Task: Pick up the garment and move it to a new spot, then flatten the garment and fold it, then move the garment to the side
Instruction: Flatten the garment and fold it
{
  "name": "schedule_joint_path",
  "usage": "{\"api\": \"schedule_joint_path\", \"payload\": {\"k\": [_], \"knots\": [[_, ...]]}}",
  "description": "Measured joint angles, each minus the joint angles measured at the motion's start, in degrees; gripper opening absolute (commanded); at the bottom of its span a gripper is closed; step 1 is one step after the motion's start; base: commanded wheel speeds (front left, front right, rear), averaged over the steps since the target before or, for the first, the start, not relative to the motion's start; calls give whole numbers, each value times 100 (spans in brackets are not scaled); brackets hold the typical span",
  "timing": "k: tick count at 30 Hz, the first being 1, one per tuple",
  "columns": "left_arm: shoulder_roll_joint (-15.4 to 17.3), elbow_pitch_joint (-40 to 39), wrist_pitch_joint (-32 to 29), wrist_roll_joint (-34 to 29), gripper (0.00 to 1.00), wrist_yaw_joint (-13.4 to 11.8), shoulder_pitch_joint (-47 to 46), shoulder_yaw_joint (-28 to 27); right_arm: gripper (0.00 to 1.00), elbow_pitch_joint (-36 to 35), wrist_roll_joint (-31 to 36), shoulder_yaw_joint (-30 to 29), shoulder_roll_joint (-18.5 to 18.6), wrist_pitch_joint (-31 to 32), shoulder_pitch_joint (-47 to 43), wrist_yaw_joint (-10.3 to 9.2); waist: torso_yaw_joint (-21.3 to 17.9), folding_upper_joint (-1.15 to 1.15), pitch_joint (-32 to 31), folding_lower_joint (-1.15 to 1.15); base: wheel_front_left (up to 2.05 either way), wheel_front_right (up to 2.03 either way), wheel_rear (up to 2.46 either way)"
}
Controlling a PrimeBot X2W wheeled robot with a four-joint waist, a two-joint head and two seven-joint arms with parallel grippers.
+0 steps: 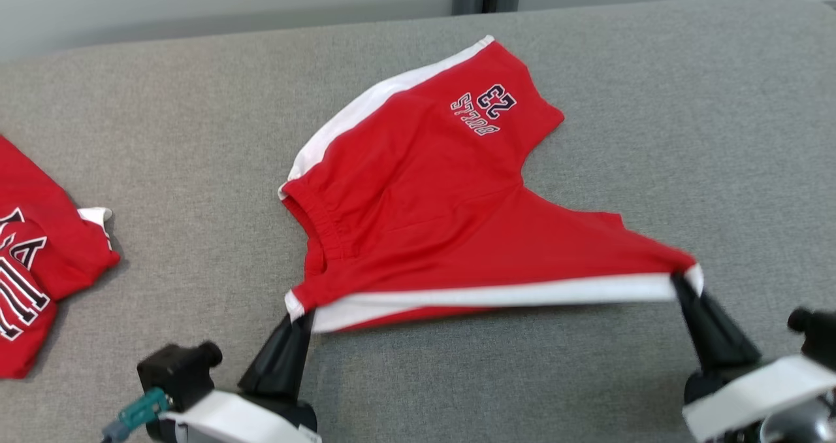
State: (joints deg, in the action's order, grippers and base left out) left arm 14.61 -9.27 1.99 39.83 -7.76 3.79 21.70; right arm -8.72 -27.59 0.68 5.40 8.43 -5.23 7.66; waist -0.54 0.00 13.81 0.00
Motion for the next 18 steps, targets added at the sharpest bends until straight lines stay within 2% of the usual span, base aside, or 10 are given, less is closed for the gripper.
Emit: {"api": "schedule_joint_path", "payload": {"k": [4, 8, 12, 18], "knots": [[34, -36, -71, -14, 0, 94, -538, -26, 0, -19, 35, -87, 112, 55, 847, 0, 45, 0, 263, 0, 0, 0, 0], [-22, 83, -83, 23, 0, 283, -1125, -46, 0, 354, 65, -53, 359, 73, 1885, 0, 121, 0, 552, 0, 0, 0, 0], [-154, 416, -98, 99, 0, 480, -1841, -51, 0, 983, 12, 125, 644, 168, 3031, 0, 283, 0, 877, 0, 0, 0, 0], [-568, 1183, -38, 270, 0, 790, -2867, 5, 0, 2183, -7, 628, 1024, 157, 4612, -10, 671, 0, 1331, 0, 0, 0, 0]]}}
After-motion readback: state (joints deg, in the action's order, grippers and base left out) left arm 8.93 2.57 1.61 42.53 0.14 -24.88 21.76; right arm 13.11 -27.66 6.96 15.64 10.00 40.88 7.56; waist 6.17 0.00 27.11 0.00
